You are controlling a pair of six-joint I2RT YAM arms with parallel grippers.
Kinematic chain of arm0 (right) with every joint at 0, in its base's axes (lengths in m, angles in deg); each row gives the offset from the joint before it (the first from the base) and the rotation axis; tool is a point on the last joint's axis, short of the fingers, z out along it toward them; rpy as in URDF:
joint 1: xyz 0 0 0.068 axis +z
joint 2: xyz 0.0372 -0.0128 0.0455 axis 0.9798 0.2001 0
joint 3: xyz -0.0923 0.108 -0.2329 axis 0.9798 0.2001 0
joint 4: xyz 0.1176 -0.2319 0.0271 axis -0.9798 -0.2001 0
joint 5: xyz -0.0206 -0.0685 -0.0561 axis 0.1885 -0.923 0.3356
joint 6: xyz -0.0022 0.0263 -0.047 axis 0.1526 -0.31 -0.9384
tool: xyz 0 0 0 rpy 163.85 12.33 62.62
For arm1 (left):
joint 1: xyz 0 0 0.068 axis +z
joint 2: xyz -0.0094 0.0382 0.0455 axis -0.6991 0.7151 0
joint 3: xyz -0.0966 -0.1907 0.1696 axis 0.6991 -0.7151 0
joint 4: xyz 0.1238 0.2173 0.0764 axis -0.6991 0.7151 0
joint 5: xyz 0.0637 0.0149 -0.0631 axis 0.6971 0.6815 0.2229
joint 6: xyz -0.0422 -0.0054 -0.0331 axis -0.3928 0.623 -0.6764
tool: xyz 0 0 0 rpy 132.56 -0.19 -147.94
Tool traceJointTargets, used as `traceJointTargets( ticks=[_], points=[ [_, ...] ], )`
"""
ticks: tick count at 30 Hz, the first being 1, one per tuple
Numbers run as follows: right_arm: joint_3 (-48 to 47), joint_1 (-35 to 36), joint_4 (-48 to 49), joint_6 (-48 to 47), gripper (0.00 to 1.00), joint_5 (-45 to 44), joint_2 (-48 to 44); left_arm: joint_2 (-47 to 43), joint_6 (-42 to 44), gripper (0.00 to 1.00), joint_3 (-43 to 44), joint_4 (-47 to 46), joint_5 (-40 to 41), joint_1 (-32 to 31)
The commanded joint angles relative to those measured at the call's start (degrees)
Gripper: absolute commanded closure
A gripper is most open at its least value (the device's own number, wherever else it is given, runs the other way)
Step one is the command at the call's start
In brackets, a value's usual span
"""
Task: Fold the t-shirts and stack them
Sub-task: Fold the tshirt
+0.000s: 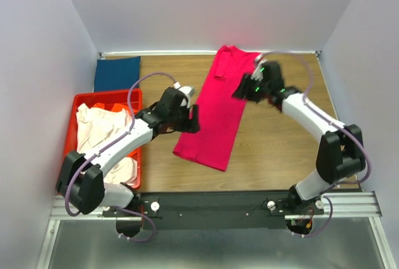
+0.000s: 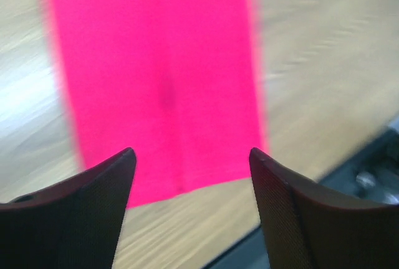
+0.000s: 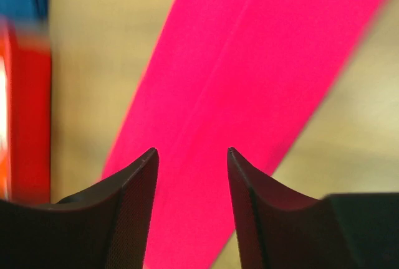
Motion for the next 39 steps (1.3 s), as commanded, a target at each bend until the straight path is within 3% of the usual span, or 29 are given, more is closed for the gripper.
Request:
traceJointTargets(
  ticks=[1,5,8,14,22,32,35,39],
  points=[
    [11.1,9.8,-9.9,-1.0,0.47,-3.1,-4.2,-0.5,1.7,0.28,-5.6,3.1,5.9,5.7],
    [17.0,22.9,-10.6,2.3,0.59,-0.5,-5.7,-1.3,1.8,0.28,-7.9,2.8,6.1,7.8],
    [18.2,28.7,-10.7,2.9,0.67,0.8,-3.3,-2.5,1.5,0.28,-7.9,2.9,6.6,8.2],
    [18.3,31.0,-12.3,2.3,0.7,2.6,2.3,-1.9,0.5,0.27,-9.0,4.2,5.9,8.0],
    [23.2,31.1,-18.6,1.3,0.69,-2.1,3.3,-1.5,-1.6,0.25,-11.3,5.1,7.3,5.0],
    [25.0,31.1,-29.2,3.9,0.69,-6.4,-7.4,1.9,-3.6,0.23,-11.4,7.6,7.8,-0.9],
    [23.2,31.1,-31.1,4.9,0.64,-6.6,-10.9,2.5,-4.7,0.24,-11.4,8.7,8.0,-3.2],
    [21.4,31.1,-31.4,6.9,0.48,-9.0,-13.3,3.8,-6.3,0.29,-10.6,9.6,7.7,-6.6]
  ],
)
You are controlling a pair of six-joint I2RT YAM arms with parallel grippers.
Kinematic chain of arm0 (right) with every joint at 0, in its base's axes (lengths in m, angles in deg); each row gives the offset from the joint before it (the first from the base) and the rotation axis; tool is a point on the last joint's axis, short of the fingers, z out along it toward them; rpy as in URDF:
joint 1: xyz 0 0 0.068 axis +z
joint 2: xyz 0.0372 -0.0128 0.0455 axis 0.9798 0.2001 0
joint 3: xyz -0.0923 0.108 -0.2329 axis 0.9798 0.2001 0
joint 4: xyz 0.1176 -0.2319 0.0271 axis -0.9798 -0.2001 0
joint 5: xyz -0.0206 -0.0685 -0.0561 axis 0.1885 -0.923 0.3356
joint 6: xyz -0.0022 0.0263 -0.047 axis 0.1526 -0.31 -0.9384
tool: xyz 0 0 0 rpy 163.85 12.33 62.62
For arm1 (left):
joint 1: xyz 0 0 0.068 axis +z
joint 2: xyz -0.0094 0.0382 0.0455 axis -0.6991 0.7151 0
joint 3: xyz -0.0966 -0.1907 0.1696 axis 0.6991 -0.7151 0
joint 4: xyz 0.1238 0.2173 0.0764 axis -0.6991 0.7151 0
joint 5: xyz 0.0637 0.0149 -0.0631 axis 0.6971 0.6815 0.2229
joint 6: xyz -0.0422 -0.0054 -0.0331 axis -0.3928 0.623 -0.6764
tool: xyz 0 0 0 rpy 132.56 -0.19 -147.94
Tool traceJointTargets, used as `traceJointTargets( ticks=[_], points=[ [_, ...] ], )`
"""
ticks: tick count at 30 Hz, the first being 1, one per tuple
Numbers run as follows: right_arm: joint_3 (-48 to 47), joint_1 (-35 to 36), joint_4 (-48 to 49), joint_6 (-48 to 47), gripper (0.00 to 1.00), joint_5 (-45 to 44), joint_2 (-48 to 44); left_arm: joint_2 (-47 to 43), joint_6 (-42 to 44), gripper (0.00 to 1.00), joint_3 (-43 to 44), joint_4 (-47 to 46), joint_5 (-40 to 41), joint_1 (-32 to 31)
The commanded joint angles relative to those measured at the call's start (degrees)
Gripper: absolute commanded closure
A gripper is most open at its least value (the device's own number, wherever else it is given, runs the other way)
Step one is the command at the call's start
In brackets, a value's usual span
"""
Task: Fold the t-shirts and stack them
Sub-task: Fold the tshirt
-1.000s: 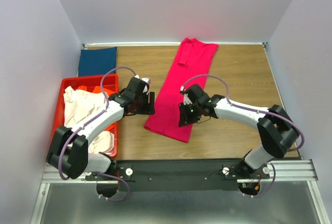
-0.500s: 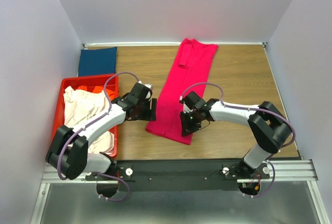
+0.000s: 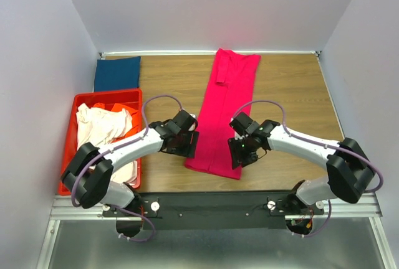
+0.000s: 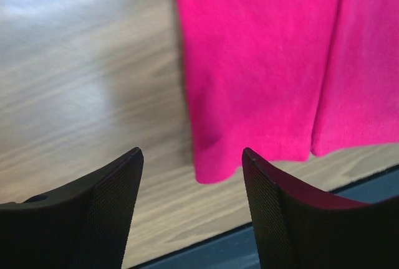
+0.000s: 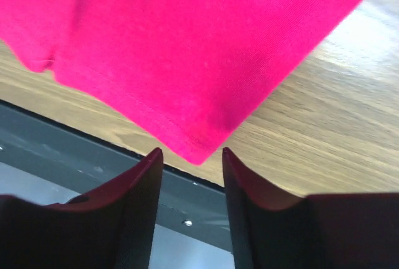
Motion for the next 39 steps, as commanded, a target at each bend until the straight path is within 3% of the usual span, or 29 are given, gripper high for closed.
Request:
traceJointTargets(
  ticks=[1,4,10,20,24,28,35,39],
  points=[
    [-2.7,0.3,-3.3,2.8,0.47,-5.9,-2.6,1.8,-2.6,0.29,0.8,2.4,1.1,-3.8],
    [-2.2,0.3,-3.4,3.6,0.44,-8.0,-2.8,3.5,-3.7,0.38,1.4,3.4,1.5,-4.4],
    [-0.4,0.3,-3.4,4.0,0.44,-9.2,-3.5,5.7,-4.9,0.39,4.3,7.3,8.9,-4.6],
    [0.6,0.3,-3.1,5.0,0.44,-9.2,-3.9,10.2,-3.7,0.4,4.2,6.7,6.2,-6.2],
    [0.9,0.3,-2.9,5.4,0.44,-7.9,-3.7,9.7,-4.3,0.53,2.9,7.1,6.1,-6.3],
    [2.1,0.3,-1.0,8.1,0.44,-2.8,-3.3,9.4,-4.7,0.53,2.0,7.1,5.7,-6.5],
    [4.5,0.5,0.7,13.0,0.43,-3.2,-3.7,9.3,-5.0,0.53,0.0,6.3,4.0,-7.3],
    [5.7,1.3,3.1,14.5,0.44,-2.5,-3.3,9.2,-5.1,0.65,-0.3,6.1,3.7,-7.8]
  ],
)
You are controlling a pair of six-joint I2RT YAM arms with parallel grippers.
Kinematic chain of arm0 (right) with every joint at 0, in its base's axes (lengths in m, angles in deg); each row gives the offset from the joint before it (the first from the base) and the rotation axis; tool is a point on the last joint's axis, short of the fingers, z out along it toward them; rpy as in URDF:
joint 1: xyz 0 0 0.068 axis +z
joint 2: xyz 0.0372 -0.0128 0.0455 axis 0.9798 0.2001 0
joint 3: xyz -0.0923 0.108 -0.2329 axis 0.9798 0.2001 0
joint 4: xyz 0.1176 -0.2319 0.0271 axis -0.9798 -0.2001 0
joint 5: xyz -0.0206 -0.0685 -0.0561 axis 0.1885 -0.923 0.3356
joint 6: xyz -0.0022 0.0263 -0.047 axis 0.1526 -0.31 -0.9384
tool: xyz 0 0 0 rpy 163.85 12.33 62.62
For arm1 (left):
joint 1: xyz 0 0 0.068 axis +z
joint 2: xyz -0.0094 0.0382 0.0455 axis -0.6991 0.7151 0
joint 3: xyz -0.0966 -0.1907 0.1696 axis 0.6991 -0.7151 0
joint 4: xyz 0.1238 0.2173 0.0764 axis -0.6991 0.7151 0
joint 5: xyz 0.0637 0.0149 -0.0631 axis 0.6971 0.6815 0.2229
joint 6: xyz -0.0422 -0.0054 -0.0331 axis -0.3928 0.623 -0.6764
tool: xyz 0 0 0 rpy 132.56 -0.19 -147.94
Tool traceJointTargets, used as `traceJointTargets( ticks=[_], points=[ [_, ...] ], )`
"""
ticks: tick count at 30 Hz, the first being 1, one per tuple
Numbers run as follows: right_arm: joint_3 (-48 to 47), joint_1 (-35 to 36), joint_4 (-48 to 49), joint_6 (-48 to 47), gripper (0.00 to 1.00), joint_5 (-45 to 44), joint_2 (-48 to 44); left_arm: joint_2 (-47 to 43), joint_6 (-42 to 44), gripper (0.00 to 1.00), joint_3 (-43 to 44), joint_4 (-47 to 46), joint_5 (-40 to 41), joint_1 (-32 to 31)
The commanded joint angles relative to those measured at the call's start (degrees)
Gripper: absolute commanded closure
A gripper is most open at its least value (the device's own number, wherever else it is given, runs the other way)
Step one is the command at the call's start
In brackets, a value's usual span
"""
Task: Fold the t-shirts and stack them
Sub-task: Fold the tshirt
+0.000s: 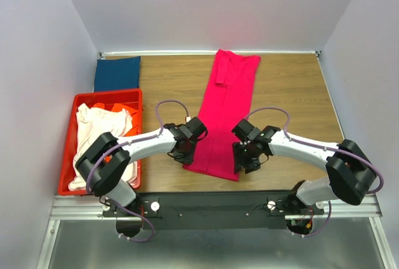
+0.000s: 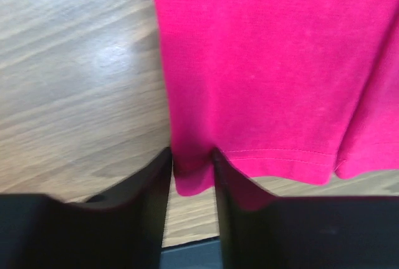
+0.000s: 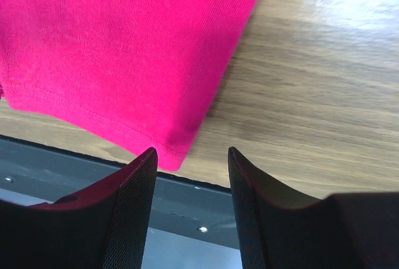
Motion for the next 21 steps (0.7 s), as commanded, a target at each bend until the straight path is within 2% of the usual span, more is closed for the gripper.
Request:
traceJointTargets(
  ticks=[1,4,11,17,21],
  points=[
    [1.5,1.0,2.9,3.5,0.44,1.2,-0.5,0.0,-0.5,0.67,-2.1,1.9,-1.1,-1.0],
    [2.2,1.0,3.9,3.7,0.43,2.3,-0.2,0.3,-0.5,0.78,-1.8,1.7,-1.7,-1.5],
    [3.3,1.6,5.6,3.4,0.47,5.1,2.9,0.6,-1.0,0.81,-1.8,1.2,-2.3,-2.7],
    [4.3,2.4,6.1,3.6,0.54,6.6,4.6,0.6,-1.4,0.82,-2.5,0.8,-2.5,-3.1],
    [5.1,2.4,6.3,3.8,0.63,6.7,4.7,0.4,-1.6,0.84,-2.5,0.7,-2.5,-3.1]
  ],
)
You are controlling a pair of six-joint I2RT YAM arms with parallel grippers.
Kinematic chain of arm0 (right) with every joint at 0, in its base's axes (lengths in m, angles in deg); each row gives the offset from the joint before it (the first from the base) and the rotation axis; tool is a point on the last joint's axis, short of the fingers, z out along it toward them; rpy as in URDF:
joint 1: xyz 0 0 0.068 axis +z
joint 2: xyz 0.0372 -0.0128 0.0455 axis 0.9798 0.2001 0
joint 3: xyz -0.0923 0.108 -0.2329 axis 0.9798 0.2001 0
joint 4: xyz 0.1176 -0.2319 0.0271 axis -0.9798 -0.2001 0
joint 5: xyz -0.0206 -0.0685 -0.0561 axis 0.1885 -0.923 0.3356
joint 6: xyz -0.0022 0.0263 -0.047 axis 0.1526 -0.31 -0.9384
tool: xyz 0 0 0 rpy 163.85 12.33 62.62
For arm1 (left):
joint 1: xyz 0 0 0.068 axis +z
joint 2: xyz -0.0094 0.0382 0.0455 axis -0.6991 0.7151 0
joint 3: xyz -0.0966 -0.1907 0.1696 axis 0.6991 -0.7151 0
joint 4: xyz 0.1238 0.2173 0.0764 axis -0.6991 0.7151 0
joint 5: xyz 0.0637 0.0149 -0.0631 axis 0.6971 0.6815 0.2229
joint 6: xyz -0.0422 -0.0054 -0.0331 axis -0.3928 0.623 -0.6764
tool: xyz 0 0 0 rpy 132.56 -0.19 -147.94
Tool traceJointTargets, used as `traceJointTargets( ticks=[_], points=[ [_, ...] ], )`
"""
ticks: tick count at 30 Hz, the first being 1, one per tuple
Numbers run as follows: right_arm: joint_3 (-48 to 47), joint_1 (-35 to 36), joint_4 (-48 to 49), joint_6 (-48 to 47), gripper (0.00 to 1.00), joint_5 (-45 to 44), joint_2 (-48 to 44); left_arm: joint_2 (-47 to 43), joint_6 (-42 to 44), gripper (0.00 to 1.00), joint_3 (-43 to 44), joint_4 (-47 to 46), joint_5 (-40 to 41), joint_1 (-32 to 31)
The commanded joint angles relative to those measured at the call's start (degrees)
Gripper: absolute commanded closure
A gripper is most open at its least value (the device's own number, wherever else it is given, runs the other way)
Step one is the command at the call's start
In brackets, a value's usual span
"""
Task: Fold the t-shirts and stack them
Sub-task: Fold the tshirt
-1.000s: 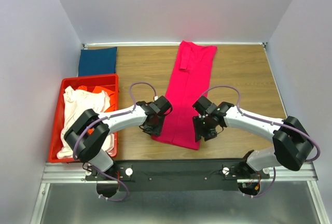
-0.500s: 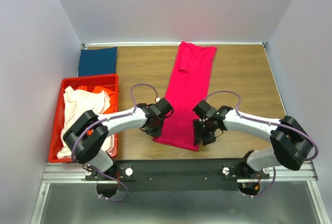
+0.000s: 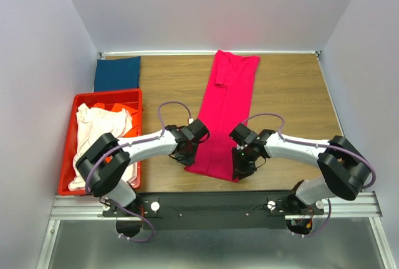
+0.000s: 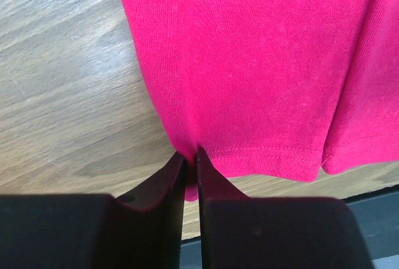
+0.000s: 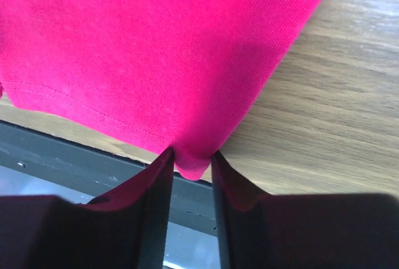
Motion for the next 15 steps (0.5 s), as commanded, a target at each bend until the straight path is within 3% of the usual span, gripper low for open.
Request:
traceJointTargets(
  ticks=[1,3,5,7,15],
  points=[
    [2.2,0.8,0.9,0.8,0.65,0.6,1.3,0.5,-0.9,0.88,-2.3,1.4,-1.7,-0.8],
    [2.5,0.8,0.9,0.7,0.7,0.6,0.7,0.5,-0.9,0.89,-2.3,1.4,-1.7,-0.9],
    [2.7,0.9,0.9,0.7,0.81,1.1,0.1,0.1,-1.0,0.94,-2.2,1.7,-1.8,-1.4],
    [2.9,0.9,0.7,0.3,0.99,1.7,-0.5,-0.2,-1.2,1.0,-2.1,1.9,-1.7,-2.0],
    [2.2,1.1,-5.6,-1.3,0.99,4.5,-7.1,-6.6,-5.2,1.0,-2.9,5.6,-7.9,-9.4]
  ],
)
